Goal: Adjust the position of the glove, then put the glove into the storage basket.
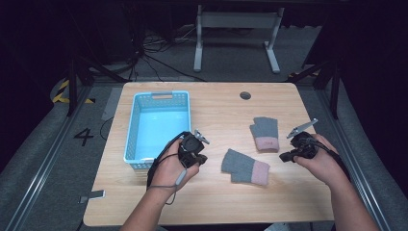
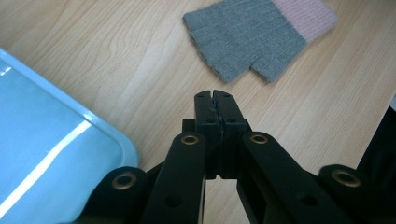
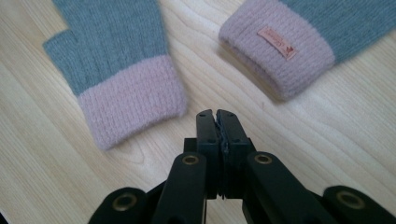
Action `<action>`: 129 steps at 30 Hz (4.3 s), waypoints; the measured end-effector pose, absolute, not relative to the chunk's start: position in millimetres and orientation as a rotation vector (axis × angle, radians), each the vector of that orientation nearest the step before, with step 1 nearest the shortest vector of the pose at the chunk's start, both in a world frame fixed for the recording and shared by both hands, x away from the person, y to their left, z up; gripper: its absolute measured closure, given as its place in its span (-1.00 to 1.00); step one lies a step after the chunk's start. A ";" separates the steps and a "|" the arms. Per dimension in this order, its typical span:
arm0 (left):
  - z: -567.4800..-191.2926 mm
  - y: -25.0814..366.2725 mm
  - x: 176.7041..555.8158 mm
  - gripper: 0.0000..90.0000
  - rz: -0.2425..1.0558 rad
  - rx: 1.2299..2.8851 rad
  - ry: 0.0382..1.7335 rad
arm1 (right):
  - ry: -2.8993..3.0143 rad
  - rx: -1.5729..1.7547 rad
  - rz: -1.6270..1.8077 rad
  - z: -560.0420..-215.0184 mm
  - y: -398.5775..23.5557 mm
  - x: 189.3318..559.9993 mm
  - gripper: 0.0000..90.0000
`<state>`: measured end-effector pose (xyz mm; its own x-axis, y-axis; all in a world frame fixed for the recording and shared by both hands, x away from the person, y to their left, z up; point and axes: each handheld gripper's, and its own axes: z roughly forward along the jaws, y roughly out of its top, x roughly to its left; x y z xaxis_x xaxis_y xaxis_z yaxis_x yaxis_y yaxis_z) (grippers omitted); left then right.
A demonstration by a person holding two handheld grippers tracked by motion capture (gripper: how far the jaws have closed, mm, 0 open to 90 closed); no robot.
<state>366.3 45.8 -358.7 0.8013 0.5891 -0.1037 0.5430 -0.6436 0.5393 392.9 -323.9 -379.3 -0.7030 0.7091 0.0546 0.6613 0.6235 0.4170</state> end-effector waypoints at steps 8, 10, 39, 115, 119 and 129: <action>-363.4 33.0 370.2 1.00 0.068 2.411 0.788 | 2.781 1.134 0.633 -380.9 -321.9 383.9 0.99; -365.1 29.1 371.1 1.00 0.057 2.415 0.785 | 2.775 1.146 0.620 -382.2 -321.1 382.2 0.99; -422.5 -38.4 393.0 1.00 -0.001 2.538 0.688 | 2.871 1.082 0.523 -421.3 -290.9 369.9 0.99; -362.7 31.8 376.7 0.58 -0.015 2.349 0.858 | 2.429 1.354 0.883 -369.2 -311.3 415.8 0.54; -361.0 36.2 375.4 0.52 -0.014 2.339 0.860 | 2.388 1.426 0.855 -366.6 -310.9 431.2 0.47; -358.3 45.1 374.3 0.48 -0.009 2.325 0.875 | 2.361 1.538 0.763 -369.0 -304.1 464.2 0.35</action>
